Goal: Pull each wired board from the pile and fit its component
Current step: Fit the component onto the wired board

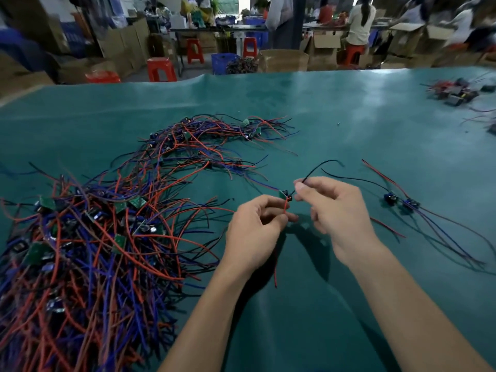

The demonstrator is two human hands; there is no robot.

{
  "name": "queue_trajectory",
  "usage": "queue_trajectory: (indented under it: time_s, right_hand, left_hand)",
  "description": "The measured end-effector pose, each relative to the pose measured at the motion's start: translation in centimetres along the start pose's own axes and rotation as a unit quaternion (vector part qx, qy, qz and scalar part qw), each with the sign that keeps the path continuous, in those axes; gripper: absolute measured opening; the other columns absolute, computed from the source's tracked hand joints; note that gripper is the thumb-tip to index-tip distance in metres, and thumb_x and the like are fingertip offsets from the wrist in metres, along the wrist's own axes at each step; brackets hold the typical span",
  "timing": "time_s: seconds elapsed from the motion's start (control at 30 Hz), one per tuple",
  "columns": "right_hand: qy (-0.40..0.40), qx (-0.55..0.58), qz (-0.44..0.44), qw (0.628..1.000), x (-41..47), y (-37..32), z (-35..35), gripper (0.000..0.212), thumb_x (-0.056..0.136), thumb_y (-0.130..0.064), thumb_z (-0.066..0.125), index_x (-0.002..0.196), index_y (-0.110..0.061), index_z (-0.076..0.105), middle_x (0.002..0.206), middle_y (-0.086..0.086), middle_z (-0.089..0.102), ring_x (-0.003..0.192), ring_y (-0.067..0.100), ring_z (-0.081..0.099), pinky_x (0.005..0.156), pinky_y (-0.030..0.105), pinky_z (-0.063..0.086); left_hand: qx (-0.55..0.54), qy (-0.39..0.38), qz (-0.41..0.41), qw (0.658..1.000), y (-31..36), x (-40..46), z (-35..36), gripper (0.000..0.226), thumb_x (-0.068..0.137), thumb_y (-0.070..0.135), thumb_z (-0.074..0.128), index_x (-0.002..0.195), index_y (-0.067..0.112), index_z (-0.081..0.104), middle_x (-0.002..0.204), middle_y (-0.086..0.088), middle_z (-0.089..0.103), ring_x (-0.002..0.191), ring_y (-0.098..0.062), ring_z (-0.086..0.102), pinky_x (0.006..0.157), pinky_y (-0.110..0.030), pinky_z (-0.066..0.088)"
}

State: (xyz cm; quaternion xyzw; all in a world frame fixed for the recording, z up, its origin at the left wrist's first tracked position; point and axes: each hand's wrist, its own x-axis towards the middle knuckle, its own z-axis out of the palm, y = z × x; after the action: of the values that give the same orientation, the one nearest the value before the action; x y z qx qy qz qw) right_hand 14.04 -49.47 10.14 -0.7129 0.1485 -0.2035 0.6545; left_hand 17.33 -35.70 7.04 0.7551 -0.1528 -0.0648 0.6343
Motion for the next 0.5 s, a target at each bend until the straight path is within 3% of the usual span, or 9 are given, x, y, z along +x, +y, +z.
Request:
queue_trajectory:
  time_s: [0.07, 0.1, 0.17, 0.27, 0.33, 0.4, 0.5]
  right_hand:
    - [-0.02, 0.037, -0.025, 0.999, -0.27, -0.09, 0.1, 0.015, 0.087, -0.008, 0.077, 0.074, -0.017, 0.077, 0.073, 0.0, 0.073, 0.053, 0.006, 0.053, 0.048, 0.016, 0.039]
    - [-0.054, 0.029, -0.047, 0.997, -0.42, -0.31, 0.02, 0.016, 0.085, -0.005, 0.077, 0.075, -0.017, 0.079, 0.075, 0.003, 0.075, 0.057, 0.01, 0.056, 0.05, 0.019, 0.043]
    - [-0.126, -0.043, -0.098, 0.986, -0.5, -0.59, -0.32, 0.021, 0.081, 0.001, 0.079, 0.079, -0.02, 0.083, 0.08, 0.0, 0.078, 0.066, 0.011, 0.066, 0.06, 0.021, 0.051]
    - [-0.165, -0.178, -0.14, 0.96, -0.34, -0.3, -0.59, 0.029, 0.075, 0.006, 0.076, 0.084, -0.021, 0.084, 0.085, -0.008, 0.078, 0.08, 0.007, 0.072, 0.077, 0.021, 0.053]
    - [-0.177, -0.193, -0.126, 0.957, -0.4, -0.21, -0.54, 0.028, 0.074, 0.002, 0.073, 0.083, -0.023, 0.084, 0.084, -0.008, 0.078, 0.074, 0.002, 0.07, 0.075, 0.021, 0.053]
    - [-0.131, -0.184, -0.107, 0.968, -0.23, -0.08, -0.68, 0.024, 0.075, -0.007, 0.071, 0.077, -0.027, 0.083, 0.072, -0.006, 0.076, 0.06, 0.007, 0.062, 0.063, 0.024, 0.049]
    - [-0.021, -0.119, -0.028, 0.992, 0.36, -0.01, -0.87, 0.013, 0.085, -0.015, 0.071, 0.076, -0.021, 0.077, 0.069, -0.003, 0.073, 0.062, 0.012, 0.059, 0.058, 0.029, 0.044]
  left_hand:
    - [-0.022, 0.0, -0.005, 1.0, 0.0, 0.02, 0.01, 0.011, 0.083, 0.02, 0.065, 0.094, 0.019, 0.07, 0.085, 0.003, 0.079, 0.089, -0.018, 0.075, 0.089, -0.04, 0.058]
    - [-0.042, 0.006, -0.006, 0.999, 0.09, -0.01, -0.04, 0.008, 0.091, 0.016, 0.063, 0.09, 0.018, 0.071, 0.082, 0.004, 0.079, 0.08, -0.012, 0.074, 0.076, -0.03, 0.06]
    - [-0.065, 0.037, 0.0, 0.997, 0.24, -0.01, -0.28, 0.032, 0.104, 0.016, 0.051, 0.079, 0.015, 0.072, 0.073, 0.006, 0.076, 0.062, -0.003, 0.064, 0.055, -0.015, 0.048]
    - [-0.074, 0.053, 0.01, 0.996, 0.3, 0.07, -0.31, 0.036, 0.105, 0.025, 0.054, 0.083, 0.005, 0.074, 0.08, -0.01, 0.077, 0.07, -0.012, 0.062, 0.066, -0.029, 0.048]
    - [-0.082, 0.057, 0.015, 0.995, 0.1, 0.17, -0.31, 0.024, 0.101, 0.019, 0.06, 0.085, 0.008, 0.074, 0.083, -0.012, 0.077, 0.073, -0.015, 0.065, 0.074, -0.034, 0.051]
    - [-0.078, 0.056, 0.022, 0.995, -0.22, 0.28, -0.31, 0.017, 0.099, 0.014, 0.062, 0.084, 0.013, 0.071, 0.076, -0.004, 0.077, 0.068, -0.009, 0.065, 0.071, -0.026, 0.051]
    - [-0.073, 0.018, 0.037, 0.996, -0.21, 0.03, -0.22, 0.014, 0.098, 0.01, 0.063, 0.086, 0.011, 0.07, 0.065, 0.0, 0.073, 0.06, -0.005, 0.061, 0.062, -0.014, 0.047]
